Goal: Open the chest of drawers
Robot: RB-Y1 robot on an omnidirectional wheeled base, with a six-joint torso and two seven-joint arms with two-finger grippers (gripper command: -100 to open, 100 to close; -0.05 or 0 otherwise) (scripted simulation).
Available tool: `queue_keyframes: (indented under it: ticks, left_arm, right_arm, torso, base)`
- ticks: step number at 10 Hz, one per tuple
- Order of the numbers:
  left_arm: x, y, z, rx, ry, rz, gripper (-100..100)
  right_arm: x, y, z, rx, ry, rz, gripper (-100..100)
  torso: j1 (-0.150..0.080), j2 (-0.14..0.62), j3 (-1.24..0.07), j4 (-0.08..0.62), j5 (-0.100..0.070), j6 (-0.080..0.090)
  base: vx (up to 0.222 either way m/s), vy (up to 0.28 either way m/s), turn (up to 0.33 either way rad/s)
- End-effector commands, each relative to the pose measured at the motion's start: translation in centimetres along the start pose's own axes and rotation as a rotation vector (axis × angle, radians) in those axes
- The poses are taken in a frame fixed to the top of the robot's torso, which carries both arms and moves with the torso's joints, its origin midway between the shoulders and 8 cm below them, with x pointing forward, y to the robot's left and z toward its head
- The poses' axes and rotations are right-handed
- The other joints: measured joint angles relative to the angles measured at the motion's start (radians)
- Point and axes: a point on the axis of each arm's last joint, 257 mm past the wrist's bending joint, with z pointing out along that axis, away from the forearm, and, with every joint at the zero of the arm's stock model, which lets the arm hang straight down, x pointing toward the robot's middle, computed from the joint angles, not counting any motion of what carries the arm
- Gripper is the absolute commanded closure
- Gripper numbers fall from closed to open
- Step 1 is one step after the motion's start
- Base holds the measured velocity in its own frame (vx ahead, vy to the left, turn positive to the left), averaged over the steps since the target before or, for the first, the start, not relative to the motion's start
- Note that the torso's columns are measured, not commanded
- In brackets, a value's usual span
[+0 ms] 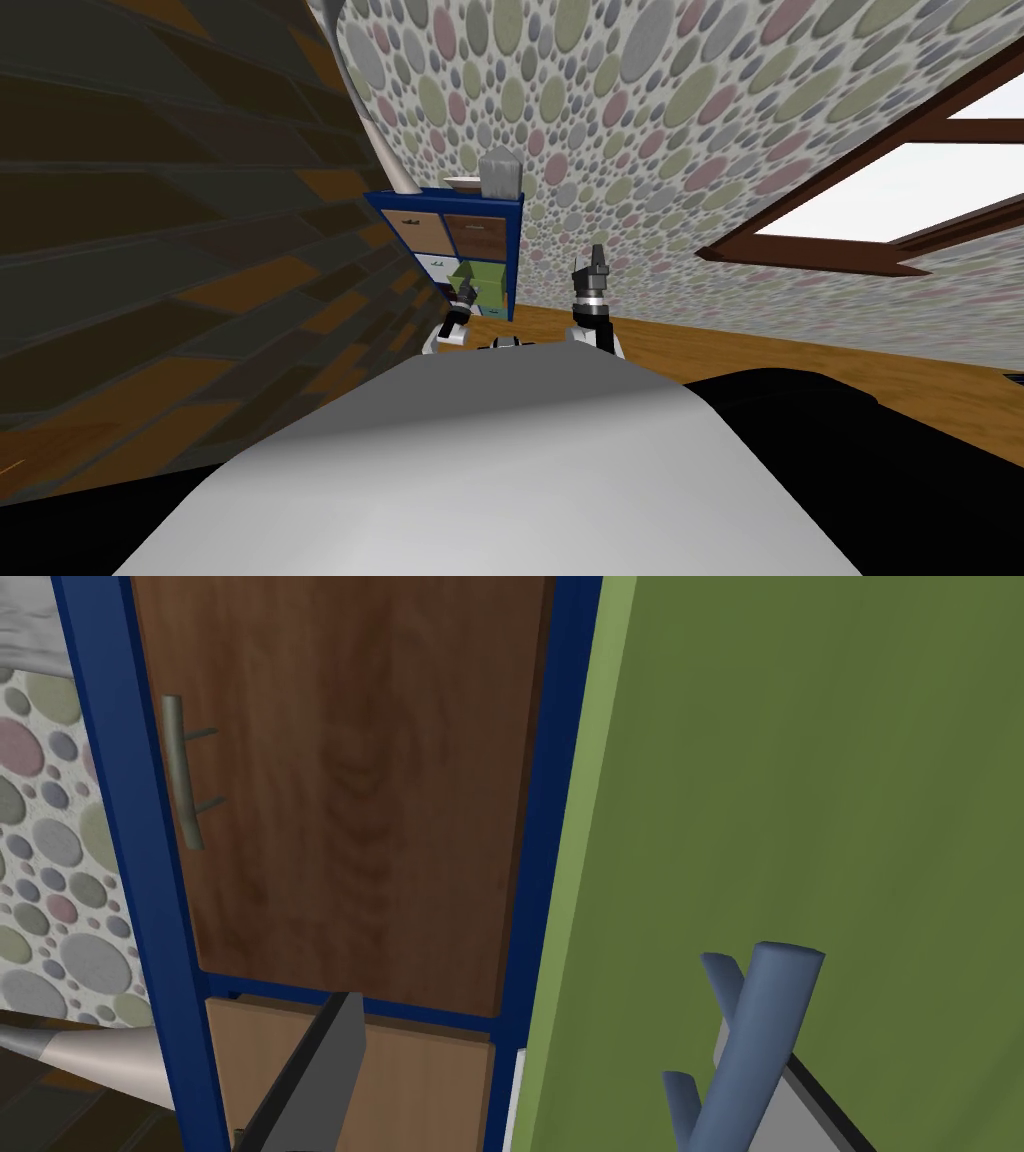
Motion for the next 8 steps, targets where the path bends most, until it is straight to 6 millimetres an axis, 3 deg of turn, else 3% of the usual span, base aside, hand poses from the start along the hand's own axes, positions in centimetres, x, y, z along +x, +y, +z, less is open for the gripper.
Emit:
queue_keyframes:
  ticks: [1,2,3,8]
  left_arm:
    - [0.0,-1.5,0.9,0.002,0.004,-0.001,-100]
    - [-0.1,-0.5,0.4,-0.015,0.001,-0.001,-100]
    - [-0.1,-0.3,0.4,-0.02,0.0,-0.001,0]
    - [-0.2,0.1,0.3,-0.032,-0.003,0.0,0]
  right_arm:
    - [0.0,0.0,0.0,0.0,0.0,0.0,0]
    - [0.0,0.0,0.0,0.0,0.0,0.0,0]
    - [0.0,0.0,0.0,0.0,0.0,0.0,0]
    - [0.0,0.0,0.0,0.0,0.0,0.0,0]
  torso:
    - [0.0,0.002,0.001,0.002,-0.001,-0.001]
    - [-0.001,0.004,0.002,0.005,-0.001,-0.001]
    - [-0.001,0.004,0.002,0.003,-0.001,-0.001]
    - [0.0,0.0,0.0,-0.001,0.0,0.0]
  base:
    - [-0.026,-0.005,0.01]
    - [0.0,0.0,0.0]
    - [0.0,0.0,0.0]
    - [0.0,0.0,0.0]
